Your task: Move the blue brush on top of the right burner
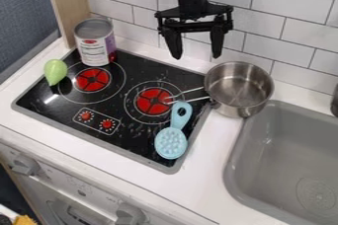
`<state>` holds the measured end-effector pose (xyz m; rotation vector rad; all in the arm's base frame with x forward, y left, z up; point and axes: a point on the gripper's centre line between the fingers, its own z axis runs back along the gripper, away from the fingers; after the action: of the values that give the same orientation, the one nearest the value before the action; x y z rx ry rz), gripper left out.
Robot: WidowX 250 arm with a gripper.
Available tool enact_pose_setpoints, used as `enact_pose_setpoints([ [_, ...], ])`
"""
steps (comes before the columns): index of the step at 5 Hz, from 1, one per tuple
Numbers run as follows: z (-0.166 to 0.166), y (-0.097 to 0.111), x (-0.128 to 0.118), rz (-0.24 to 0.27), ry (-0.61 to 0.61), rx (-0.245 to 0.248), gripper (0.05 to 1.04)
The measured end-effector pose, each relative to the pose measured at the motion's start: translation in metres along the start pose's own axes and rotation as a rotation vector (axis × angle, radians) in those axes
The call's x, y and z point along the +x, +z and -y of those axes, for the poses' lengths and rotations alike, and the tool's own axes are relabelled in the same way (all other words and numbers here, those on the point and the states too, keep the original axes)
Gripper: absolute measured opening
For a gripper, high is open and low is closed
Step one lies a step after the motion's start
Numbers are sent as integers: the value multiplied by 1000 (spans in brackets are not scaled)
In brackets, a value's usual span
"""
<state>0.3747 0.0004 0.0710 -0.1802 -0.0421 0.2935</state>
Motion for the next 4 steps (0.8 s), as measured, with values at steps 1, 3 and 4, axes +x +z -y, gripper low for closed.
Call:
enact_pose_setpoints([
  [1, -4, -14, -4, -40, 9, 6, 1001],
  [3, -25, 7, -31, -22, 3, -30, 1001],
  [4, -31, 25, -55, 54, -51, -38, 1001],
])
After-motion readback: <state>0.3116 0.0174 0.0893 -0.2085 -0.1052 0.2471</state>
